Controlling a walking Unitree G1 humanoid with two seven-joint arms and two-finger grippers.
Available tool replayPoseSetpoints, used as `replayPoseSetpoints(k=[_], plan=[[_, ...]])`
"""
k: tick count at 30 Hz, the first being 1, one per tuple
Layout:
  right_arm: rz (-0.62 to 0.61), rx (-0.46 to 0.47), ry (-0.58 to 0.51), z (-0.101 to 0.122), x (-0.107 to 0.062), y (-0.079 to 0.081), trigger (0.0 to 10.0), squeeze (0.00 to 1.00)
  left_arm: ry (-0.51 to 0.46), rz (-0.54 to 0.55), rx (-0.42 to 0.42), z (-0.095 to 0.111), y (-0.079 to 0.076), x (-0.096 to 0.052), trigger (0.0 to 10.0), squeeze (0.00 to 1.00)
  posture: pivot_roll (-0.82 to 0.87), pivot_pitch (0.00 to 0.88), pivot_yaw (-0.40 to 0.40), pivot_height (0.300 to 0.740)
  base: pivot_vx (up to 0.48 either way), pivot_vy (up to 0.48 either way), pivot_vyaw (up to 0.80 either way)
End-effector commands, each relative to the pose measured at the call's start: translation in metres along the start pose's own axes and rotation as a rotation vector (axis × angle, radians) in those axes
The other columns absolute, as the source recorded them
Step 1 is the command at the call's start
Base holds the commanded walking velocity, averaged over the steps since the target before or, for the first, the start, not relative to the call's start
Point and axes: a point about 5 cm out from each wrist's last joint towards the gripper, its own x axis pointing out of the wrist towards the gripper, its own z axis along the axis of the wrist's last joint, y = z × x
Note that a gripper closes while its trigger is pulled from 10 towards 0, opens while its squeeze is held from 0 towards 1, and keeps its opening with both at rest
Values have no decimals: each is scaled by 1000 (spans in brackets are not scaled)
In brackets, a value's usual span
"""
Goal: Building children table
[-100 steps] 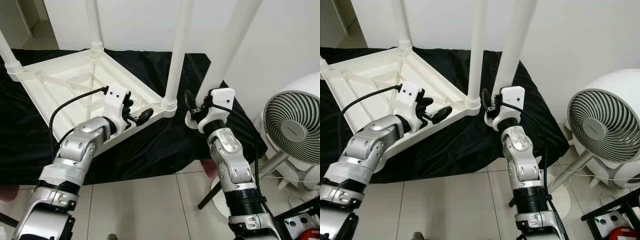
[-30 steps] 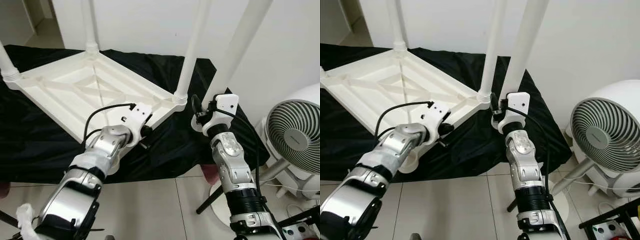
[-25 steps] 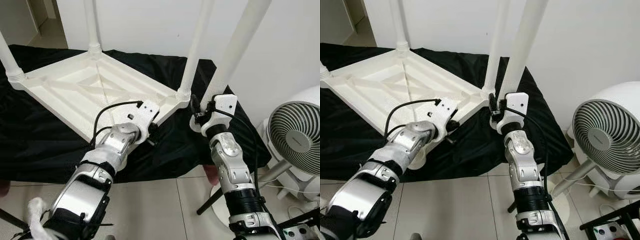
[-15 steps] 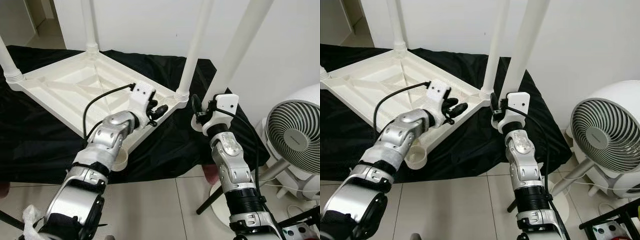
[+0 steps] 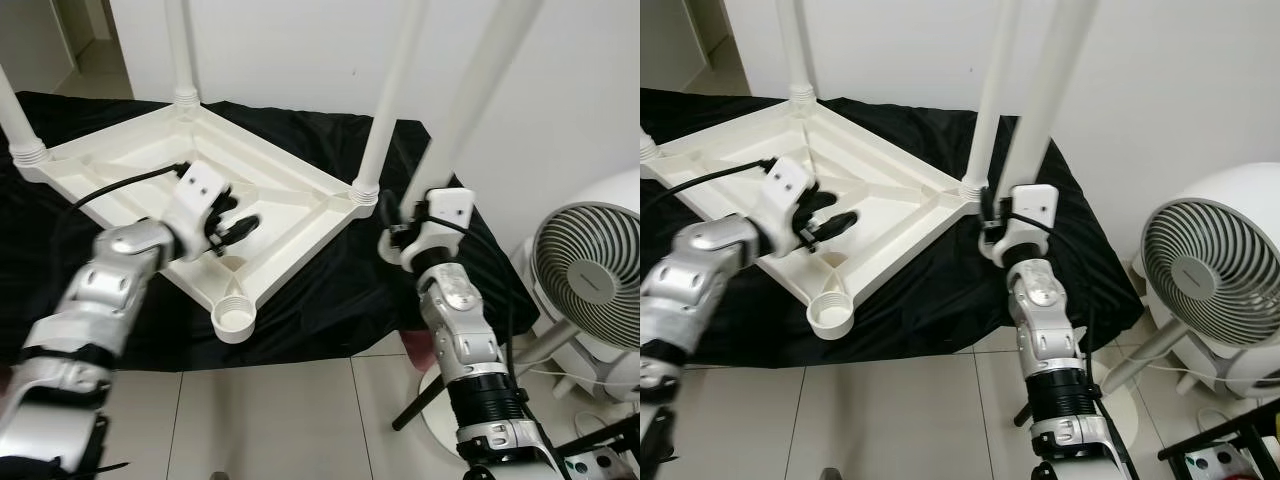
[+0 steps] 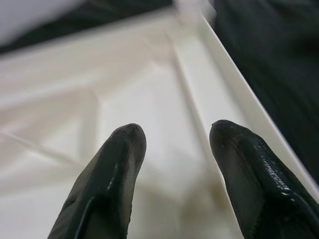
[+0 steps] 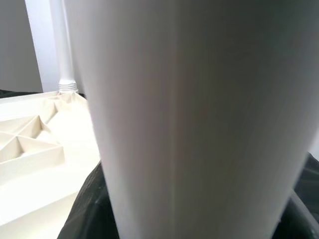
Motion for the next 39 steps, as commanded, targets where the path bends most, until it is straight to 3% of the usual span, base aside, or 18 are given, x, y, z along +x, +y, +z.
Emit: replayPoseSetpoints(k=[1,5,11,22,23,29,39], plan=[[-4,-7,-16,2,-1,-4,10000,0,67,-75,17,-12,-5,-3,10000,0,112,8,-85,740,0,0,0],[0,-10,-14,2,-2,-5,10000,0,115,-75,78,-19,-6,-8,10000,0,113,6,-90,740,0,0,0],[9,-16,-17,3,0,-5,10000,0,160,-106,98,-26,-14,-6,10000,0,112,2,-92,740,0,0,0],[14,-18,-21,5,0,-6,10000,0,172,-136,206,-21,-35,16,10000,0,100,17,-105,740,0,0,0],[11,-20,-22,7,1,-7,10000,0,163,-149,230,-19,-43,23,10000,0,92,29,-111,740,0,0,0],[7,-21,-18,6,0,-8,10000,0,117,-167,212,-13,-60,41,10000,0,81,46,-104,740,0,0,0],[-3,-16,-18,6,-1,-9,10000,0,40,-135,146,0,-76,64,10000,0,71,52,-95,740,0,0,0]])
